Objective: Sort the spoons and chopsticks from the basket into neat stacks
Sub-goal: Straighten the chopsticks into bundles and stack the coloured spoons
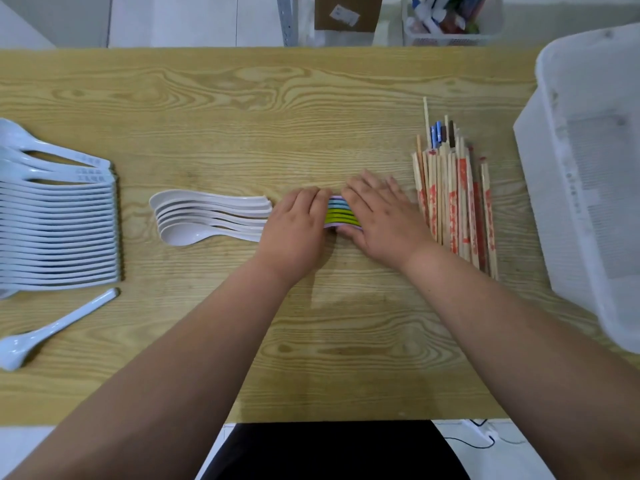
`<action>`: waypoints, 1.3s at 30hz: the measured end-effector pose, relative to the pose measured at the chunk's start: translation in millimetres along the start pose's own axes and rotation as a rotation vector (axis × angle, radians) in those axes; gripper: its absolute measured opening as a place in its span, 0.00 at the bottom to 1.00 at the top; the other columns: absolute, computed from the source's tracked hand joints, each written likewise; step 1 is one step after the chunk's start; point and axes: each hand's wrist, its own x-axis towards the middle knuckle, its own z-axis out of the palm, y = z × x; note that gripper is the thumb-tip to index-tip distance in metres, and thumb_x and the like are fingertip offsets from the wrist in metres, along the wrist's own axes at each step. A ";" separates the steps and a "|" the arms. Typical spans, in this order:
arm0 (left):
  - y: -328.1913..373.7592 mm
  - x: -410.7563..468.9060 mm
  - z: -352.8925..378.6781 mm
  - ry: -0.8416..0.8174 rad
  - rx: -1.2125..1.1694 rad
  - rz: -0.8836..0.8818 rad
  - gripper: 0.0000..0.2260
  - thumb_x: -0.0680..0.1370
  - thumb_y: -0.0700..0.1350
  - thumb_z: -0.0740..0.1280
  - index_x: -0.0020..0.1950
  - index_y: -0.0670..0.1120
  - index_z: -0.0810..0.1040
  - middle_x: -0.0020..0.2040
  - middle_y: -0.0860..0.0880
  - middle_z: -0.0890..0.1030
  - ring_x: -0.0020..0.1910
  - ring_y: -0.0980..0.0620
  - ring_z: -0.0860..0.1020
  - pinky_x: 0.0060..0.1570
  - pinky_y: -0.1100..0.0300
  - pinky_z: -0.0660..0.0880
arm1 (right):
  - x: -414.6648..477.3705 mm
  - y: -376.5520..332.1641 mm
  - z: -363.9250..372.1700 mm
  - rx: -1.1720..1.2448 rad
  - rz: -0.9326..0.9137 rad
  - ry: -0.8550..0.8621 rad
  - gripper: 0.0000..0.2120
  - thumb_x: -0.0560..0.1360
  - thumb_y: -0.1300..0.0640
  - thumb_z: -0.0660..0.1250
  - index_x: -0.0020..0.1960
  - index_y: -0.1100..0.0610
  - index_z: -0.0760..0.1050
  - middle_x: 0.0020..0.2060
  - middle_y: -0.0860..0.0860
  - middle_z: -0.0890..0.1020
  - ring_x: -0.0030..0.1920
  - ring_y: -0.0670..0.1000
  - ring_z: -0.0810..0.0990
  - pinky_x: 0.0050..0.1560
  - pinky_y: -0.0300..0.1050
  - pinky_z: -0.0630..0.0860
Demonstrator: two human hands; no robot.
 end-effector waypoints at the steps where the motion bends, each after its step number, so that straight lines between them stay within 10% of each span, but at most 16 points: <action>1: 1.9 0.0 1.0 -0.009 0.006 -0.019 0.22 0.75 0.45 0.60 0.66 0.36 0.76 0.58 0.38 0.80 0.56 0.38 0.78 0.62 0.48 0.71 | -1.2 -1.4 0.7 -0.015 0.018 0.006 0.33 0.80 0.38 0.52 0.74 0.61 0.68 0.74 0.57 0.70 0.77 0.59 0.64 0.76 0.62 0.58; 39: 1.1 7.7 -1.4 -0.064 -0.014 0.071 0.23 0.74 0.46 0.57 0.65 0.36 0.75 0.54 0.38 0.79 0.51 0.37 0.77 0.58 0.49 0.68 | -6.2 -5.2 6.0 0.062 0.089 0.098 0.30 0.80 0.40 0.55 0.72 0.61 0.71 0.69 0.57 0.76 0.70 0.58 0.73 0.70 0.55 0.66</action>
